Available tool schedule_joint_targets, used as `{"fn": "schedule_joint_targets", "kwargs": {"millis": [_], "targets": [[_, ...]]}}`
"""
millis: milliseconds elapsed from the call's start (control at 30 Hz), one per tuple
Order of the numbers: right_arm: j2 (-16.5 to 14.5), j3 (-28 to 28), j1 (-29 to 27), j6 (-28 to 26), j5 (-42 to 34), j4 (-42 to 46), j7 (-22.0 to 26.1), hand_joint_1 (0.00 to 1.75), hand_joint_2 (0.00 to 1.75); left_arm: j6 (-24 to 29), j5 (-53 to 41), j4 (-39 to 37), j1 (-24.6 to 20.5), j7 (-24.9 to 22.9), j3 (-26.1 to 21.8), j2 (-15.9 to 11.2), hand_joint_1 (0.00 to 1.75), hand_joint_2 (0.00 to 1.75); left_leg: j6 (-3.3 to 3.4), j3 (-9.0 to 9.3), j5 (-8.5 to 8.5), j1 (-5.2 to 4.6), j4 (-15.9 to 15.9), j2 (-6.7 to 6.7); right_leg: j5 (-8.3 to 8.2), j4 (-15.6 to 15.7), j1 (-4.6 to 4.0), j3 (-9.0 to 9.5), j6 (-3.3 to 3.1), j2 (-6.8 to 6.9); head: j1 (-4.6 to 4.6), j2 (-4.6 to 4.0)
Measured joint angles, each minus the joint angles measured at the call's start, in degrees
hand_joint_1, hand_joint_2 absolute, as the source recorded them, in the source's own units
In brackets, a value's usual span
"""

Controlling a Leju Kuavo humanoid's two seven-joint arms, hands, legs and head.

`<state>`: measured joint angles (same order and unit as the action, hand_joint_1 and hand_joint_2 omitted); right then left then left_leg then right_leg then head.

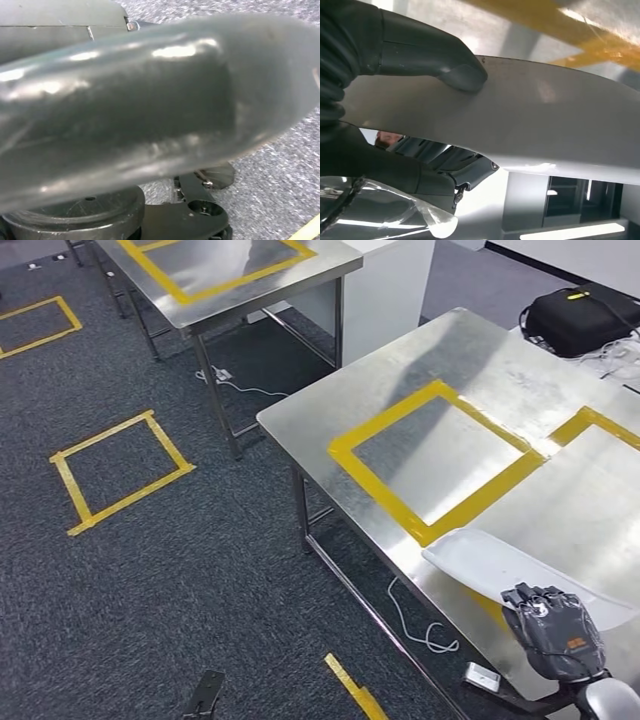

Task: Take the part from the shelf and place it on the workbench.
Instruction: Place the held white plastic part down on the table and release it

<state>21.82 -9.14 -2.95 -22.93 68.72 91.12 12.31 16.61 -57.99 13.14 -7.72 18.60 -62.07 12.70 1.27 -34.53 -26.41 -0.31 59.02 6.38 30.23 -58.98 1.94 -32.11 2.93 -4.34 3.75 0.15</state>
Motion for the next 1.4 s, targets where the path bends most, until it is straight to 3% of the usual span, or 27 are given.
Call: {"fn": "schedule_joint_targets", "kwargs": {"millis": [67,100,133,200,267,300,333,433,500,567,667,800,867,933,967,1000,1033,1100,1167,1200,1267,1333,1367,1400], "targets": [[-0.04,-0.21,0.36,-0.01,0.05,-0.40,0.01,1.75,1.75,0.00,0.00,0.00,0.19,0.00,-0.01,-0.04,0.00,0.00,-0.60,-0.58,0.28,0.19,0.04,1.24,-0.02,0.16,-0.13,0.32,-0.68,0.98,0.00,0.00],[-0.05,-0.28,0.60,-0.02,0.07,-0.51,0.02,1.75,1.75,0.00,0.00,0.00,0.34,0.00,-0.02,-0.05,0.00,0.00,-0.91,-0.83,0.06,0.15,0.40,0.71,-0.08,0.22,-0.14,0.41,-1.05,1.62,0.06,0.00],[-0.07,-0.35,0.78,-0.03,0.06,-0.56,0.03,1.75,1.75,0.00,0.00,0.00,0.38,0.00,-0.02,-0.07,0.00,0.00,-1.21,-1.45,-0.68,0.09,1.63,-0.64,-0.11,0.31,-0.14,0.54,-1.44,2.32,0.23,0.00],[-0.09,-0.43,0.94,-0.04,0.05,-0.70,0.02,1.75,1.75,0.00,0.00,0.00,0.20,0.00,-0.02,-0.07,0.00,0.00,-1.70,-4.30,-3.65,-0.02,7.60,-4.35,0.02,0.40,-0.38,0.80,-2.15,3.90,0.50,0.00],[-0.10,-0.50,0.92,-0.04,0.04,-0.89,0.02,1.75,1.75,0.00,0.01,0.00,0.09,0.00,-0.02,-0.07,0.00,0.00,-1.84,-7.88,-6.31,0.09,14.87,-5.82,0.29,0.40,-0.72,0.99,-2.56,5.52,0.58,0.00],[-0.11,-0.57,0.94,-0.03,0.04,-0.96,0.03,1.75,1.75,0.00,0.04,0.00,0.14,0.00,-0.03,-0.06,0.00,0.00,-1.73,-8.68,-6.34,0.09,16.46,-5.96,0.44,0.39,-0.87,1.13,-2.66,6.22,0.60,0.00],[-0.13,-0.67,1.03,0.06,0.03,-1.01,0.06,1.75,1.75,0.00,0.16,0.00,0.20,0.00,-0.04,-0.08,0.00,0.00,-1.46,-8.43,-5.26,0.03,15.82,-5.99,0.60,0.39,-1.01,1.31,-2.71,6.83,0.60,0.00],[-0.64,-1.39,2.70,1.20,-0.14,-1.78,0.29,1.75,1.75,-0.04,1.16,0.00,0.28,0.05,-0.16,-0.45,0.00,0.00,0.33,-3.40,0.27,-0.82,5.23,-6.57,1.06,0.44,-1.31,1.76,-2.65,7.84,0.51,0.00],[-1.38,-2.48,4.58,2.24,-0.22,-3.28,0.37,1.75,1.75,-0.05,1.60,0.00,0.31,-0.01,-0.30,-0.87,0.00,0.00,1.31,-1.35,0.96,-1.47,0.90,-7.14,1.12,0.53,-1.28,1.66,-2.33,8.11,0.59,0.00],[-1.84,-3.65,5.80,2.76,-0.23,-4.68,0.40,1.75,1.75,0.11,1.65,0.00,0.41,-0.13,-0.40,-1.13,0.00,0.00,1.64,-0.92,0.64,-1.58,-0.14,-7.09,1.07,0.89,-1.29,1.77,-1.79,8.45,0.70,0.01],[-1.91,-4.58,6.85,2.80,-0.40,-5.65,0.47,1.75,1.75,0.51,1.69,0.00,0.64,-0.20,-0.48,-1.31,0.00,0.00,1.62,0.45,1.24,-1.02,-2.26,-6.77,1.71,0.90,-1.40,1.89,-1.24,7.71,0.53,0.01],[-1.91,-4.71,7.19,2.80,-0.49,-5.85,0.47,1.75,1.75,0.58,1.70,0.00,0.64,-0.20,-0.48,-1.32,0.00,0.00,1.58,0.85,1.40,-0.85,-2.76,-6.73,2.28,0.07,-1.34,1.44,-1.18,6.86,0.44,0.00],[-1.89,-5.09,7.58,2.47,-0.29,-6.39,0.39,1.75,1.75,0.56,1.59,0.00,0.58,-0.14,-0.49,-1.16,0.00,0.00,1.58,1.05,1.25,-0.72,-2.80,-6.36,3.73,-5.39,-1.22,-1.93,-0.79,5.56,0.40,0.00],[-1.80,-5.51,7.55,0.94,0.65,-6.79,0.08,1.75,1.75,0.52,1.23,0.00,0.55,0.05,-0.49,-0.77,0.00,0.00,1.10,1.30,0.51,-0.37,-2.12,-5.61,1.62,-6.50,-0.73,-4.06,0.20,4.56,0.38,0.00],[-1.74,-5.63,7.32,0.02,1.19,-6.79,-0.16,1.75,1.75,0.51,1.04,0.00,0.52,0.14,-0.48,-0.64,0.00,0.00,0.69,1.29,0.01,-0.31,-1.54,-5.24,-0.08,-4.58,-0.57,-3.74,0.69,4.36,0.28,0.00],[-1.63,-5.55,7.19,-0.63,1.47,-6.57,-0.37,1.75,1.75,0.54,0.97,0.00,0.45,0.17,-0.48,-0.63,0.00,0.00,0.32,1.17,-0.38,-0.29,-0.92,-5.06,-1.35,-1.52,-0.45,-2.25,0.62,4.18,0.19,0.00],[-1.51,-5.43,7.01,-0.95,1.55,-6.37,-0.55,1.75,1.75,0.56,0.95,0.00,0.39,0.16,-0.48,-0.66,0.00,0.00,0.07,1.00,-0.62,-0.35,-0.47,-4.95,-1.36,-0.43,-0.48,-1.61,0.33,4.02,0.16,0.00],[-1.18,-4.98,6.47,-1.23,1.41,-5.95,-0.79,1.75,1.75,0.61,0.91,0.00,0.35,0.14,-0.46,-0.70,0.00,0.00,-0.14,0.76,-0.81,-0.42,0.00,-4.83,-1.09,-0.40,-0.64,-1.37,-0.76,3.87,0.20,0.00],[-0.73,-4.30,5.97,-1.31,1.02,-5.46,-0.78,1.75,1.75,0.64,0.84,0.00,0.34,0.09,-0.45,-0.70,0.00,0.00,-0.51,0.46,-1.66,-0.33,0.93,-5.09,-1.05,-0.43,-0.60,-1.22,-1.41,3.96,0.32,0.00],[-0.46,-3.91,5.76,-1.36,0.81,-5.13,-0.73,1.75,1.75,0.65,0.81,0.00,0.31,0.06,-0.45,-0.66,0.00,0.00,-0.78,-0.24,-2.78,-0.26,2.65,-5.33,-1.02,-0.39,-0.54,-1.10,-1.72,4.05,0.38,0.00],[0.01,-3.13,5.14,-1.47,0.55,-4.43,-0.54,1.75,1.75,0.63,0.80,0.00,0.31,0.13,-0.44,-0.52,0.00,0.00,-1.20,-3.34,-6.17,-0.08,9.53,-5.78,-0.86,-0.37,-0.58,-0.91,-2.18,4.28,0.51,0.00],[0.22,-2.47,4.28,-1.48,0.47,-3.78,-0.12,1.75,1.75,0.61,0.96,0.00,0.50,0.82,-0.45,-0.42,0.00,0.00,-1.17,-6.60,-8.27,0.04,16.14,-5.87,-0.69,-0.38,-0.75,-0.77,-2.41,4.48,0.50,0.00],[0.25,-2.23,3.90,-1.44,0.51,-3.48,0.10,1.75,1.75,0.64,1.10,0.00,0.60,1.36,-0.45,-0.39,0.00,0.00,-0.98,-7.09,-7.81,0.03,16.85,-5.87,-0.61,-0.38,-0.83,-0.67,-2.47,4.52,0.49,0.00],[0.25,-2.06,3.65,-1.39,0.61,-3.23,0.29,1.75,1.75,0.71,1.26,0.00,0.66,1.91,-0.46,-0.39,0.00,0.00,-0.69,-6.60,-6.31,-0.03,15.44,-5.87,-0.52,-0.38,-0.90,-0.53,-2.50,4.53,0.49,0.00]]}}
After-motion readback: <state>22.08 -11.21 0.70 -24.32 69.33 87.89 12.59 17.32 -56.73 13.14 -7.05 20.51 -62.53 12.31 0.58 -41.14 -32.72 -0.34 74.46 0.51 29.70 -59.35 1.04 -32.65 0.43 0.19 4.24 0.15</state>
